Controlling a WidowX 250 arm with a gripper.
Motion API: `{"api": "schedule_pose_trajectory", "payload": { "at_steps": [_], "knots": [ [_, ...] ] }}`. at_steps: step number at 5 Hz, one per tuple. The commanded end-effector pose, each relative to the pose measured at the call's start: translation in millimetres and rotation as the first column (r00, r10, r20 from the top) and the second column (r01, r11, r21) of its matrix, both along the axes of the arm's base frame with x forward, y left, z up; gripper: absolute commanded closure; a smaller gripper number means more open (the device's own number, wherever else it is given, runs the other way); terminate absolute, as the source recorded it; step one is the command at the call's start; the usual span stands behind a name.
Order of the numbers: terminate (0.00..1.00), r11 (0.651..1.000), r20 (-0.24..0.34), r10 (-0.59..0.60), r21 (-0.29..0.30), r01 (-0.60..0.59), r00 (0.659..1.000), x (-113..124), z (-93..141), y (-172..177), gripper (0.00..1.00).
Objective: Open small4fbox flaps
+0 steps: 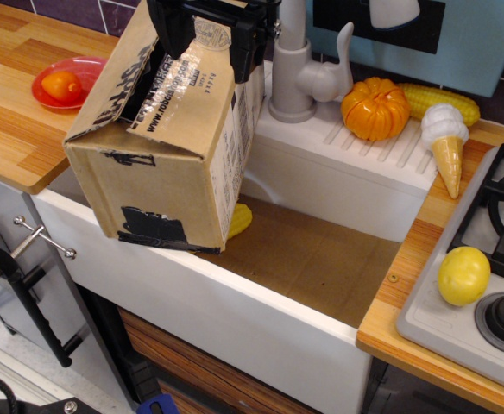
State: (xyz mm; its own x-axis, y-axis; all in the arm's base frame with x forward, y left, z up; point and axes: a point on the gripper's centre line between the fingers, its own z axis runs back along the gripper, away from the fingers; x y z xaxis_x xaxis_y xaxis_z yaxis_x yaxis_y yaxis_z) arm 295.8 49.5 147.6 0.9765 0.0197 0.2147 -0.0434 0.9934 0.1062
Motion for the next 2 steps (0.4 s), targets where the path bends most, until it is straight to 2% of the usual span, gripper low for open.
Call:
{"api": "schedule_pose_trajectory", "payload": {
  "at_steps": [1, 2],
  "knots": [
    [0.00, 1.000, 0.000, 0.000, 0.000, 0.000, 1.000, 0, 0, 0, 0.00],
    [0.00, 0.995, 0.001, 0.053, 0.080, -0.053, 0.999, -1, 5, 16, 0.00]
  ]
}}
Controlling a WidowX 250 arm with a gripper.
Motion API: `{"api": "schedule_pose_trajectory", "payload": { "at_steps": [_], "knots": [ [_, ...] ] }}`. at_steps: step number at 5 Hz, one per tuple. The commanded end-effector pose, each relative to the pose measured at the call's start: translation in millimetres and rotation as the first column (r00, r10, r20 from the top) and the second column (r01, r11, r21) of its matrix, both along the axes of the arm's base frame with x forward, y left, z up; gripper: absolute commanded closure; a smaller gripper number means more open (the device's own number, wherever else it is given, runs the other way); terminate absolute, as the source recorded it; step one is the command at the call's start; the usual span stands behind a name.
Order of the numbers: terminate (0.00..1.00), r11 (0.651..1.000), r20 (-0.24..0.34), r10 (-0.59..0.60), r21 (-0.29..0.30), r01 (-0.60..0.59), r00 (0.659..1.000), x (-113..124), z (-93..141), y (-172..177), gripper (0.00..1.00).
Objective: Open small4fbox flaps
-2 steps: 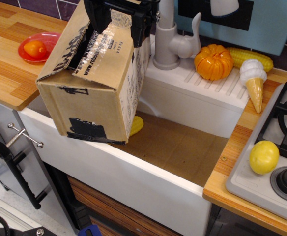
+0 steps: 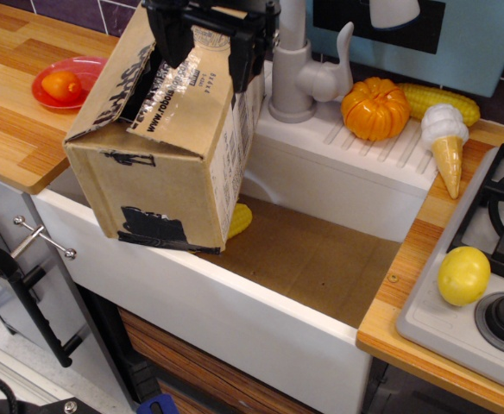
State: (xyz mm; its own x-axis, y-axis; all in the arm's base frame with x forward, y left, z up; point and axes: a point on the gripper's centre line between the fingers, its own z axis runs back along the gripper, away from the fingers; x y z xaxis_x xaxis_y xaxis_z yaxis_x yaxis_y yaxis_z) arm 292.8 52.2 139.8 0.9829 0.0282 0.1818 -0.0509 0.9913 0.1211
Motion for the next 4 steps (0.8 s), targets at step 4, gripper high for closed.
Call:
{"api": "schedule_pose_trajectory", "payload": {
  "at_steps": [4],
  "knots": [
    [0.00, 0.972, -0.002, 0.168, 0.164, -0.166, 0.986, -13, 13, 57, 0.00]
  ]
}}
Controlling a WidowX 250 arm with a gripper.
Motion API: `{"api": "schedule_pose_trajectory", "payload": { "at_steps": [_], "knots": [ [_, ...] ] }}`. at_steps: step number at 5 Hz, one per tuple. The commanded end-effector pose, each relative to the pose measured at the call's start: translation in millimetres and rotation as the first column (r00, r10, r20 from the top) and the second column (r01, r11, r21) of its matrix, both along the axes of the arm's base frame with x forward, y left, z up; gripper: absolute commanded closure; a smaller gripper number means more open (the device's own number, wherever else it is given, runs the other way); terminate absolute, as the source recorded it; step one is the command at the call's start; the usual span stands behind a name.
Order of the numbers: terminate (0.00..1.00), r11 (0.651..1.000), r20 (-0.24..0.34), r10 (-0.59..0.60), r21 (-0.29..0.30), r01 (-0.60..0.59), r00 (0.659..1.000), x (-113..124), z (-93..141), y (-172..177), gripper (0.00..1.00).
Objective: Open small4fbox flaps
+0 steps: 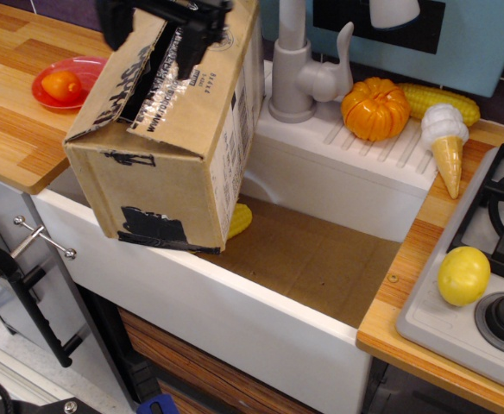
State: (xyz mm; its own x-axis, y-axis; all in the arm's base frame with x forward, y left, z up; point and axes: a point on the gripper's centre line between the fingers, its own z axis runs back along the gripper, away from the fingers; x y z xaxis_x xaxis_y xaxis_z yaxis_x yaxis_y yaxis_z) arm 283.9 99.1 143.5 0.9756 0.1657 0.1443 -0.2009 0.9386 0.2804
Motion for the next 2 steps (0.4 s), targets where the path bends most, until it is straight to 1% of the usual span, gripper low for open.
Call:
{"api": "schedule_pose_trajectory", "payload": {
  "at_steps": [1, 2],
  "knots": [
    [0.00, 1.000, 0.027, -0.008, 0.009, 0.008, 1.000, -8.2, 5.8, 19.1, 0.00],
    [0.00, 1.000, 0.031, -0.016, 0.013, 0.016, 0.999, -12.1, 1.5, 26.0, 0.00]
  ]
}}
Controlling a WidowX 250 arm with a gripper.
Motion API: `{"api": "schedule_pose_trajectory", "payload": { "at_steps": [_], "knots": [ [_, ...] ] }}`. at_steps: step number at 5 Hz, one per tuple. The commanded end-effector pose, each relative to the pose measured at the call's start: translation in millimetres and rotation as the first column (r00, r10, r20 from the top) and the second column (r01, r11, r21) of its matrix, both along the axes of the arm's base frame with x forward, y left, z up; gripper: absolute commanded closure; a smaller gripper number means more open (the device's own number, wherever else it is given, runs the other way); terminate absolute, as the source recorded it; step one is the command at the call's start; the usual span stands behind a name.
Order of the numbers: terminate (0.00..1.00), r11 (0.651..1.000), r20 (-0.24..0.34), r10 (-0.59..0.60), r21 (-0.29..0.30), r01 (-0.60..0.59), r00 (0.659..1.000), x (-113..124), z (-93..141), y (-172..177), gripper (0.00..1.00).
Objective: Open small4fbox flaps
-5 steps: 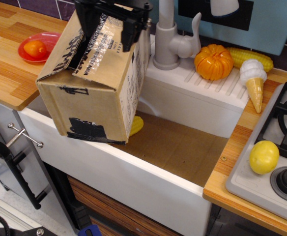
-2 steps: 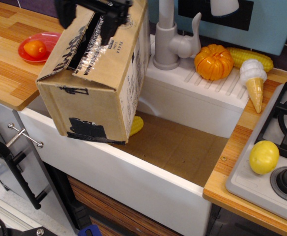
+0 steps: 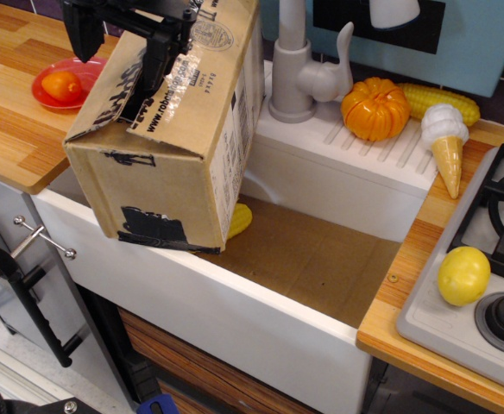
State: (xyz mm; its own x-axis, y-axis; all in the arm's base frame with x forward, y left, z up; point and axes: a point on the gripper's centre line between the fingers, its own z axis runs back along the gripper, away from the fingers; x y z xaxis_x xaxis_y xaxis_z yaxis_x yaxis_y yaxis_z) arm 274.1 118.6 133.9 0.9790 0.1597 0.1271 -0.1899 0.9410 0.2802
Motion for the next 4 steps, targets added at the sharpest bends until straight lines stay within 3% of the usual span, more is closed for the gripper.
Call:
{"api": "schedule_pose_trajectory", "payload": {
  "at_steps": [1, 4],
  "knots": [
    [0.00, 0.999, 0.052, -0.021, 0.034, 0.019, 0.998, -7, 10, 13, 0.00],
    [0.00, 0.995, 0.037, -0.051, 0.093, 0.047, 0.998, -19, 27, 36, 0.00]
  ]
}}
